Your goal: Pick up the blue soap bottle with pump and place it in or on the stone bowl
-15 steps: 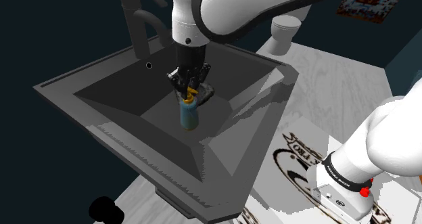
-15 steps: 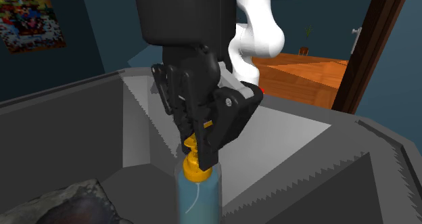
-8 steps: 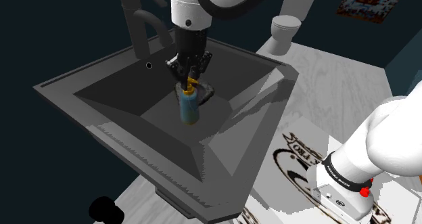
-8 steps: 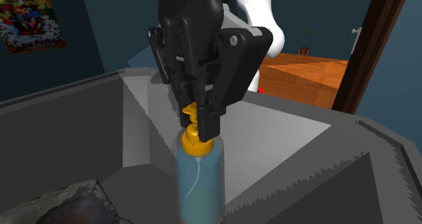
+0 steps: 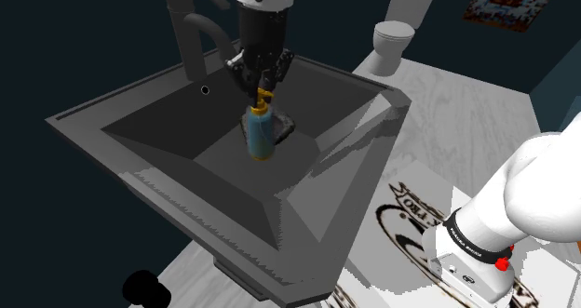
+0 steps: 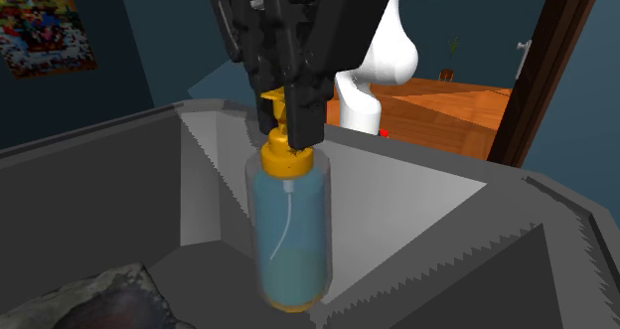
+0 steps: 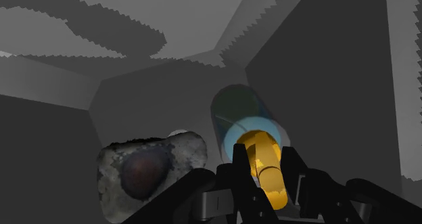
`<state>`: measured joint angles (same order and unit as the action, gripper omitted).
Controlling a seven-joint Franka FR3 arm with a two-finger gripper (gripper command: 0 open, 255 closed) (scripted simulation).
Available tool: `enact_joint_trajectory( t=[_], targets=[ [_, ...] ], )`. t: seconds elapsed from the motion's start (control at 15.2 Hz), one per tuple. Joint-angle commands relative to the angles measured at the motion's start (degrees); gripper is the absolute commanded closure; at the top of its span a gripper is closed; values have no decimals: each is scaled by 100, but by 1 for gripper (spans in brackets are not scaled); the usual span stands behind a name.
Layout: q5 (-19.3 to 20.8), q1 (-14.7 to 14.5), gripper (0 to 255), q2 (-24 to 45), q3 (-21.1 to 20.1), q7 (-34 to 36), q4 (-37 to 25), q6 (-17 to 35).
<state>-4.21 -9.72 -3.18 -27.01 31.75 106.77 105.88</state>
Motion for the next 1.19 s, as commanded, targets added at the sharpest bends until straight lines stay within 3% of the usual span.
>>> enact_joint_trajectory(
  t=[0.0,0.33,0.53,1.12],
  targets=[
    [2,1,255,-2,1,9,-156,-158],
    [14,5,255,13,5,31,-538,-527],
    [119,157,255,254,162,-248,-987,-774],
    [508,507,255,1353,534,-971,-2898,-1701]
  ],
)
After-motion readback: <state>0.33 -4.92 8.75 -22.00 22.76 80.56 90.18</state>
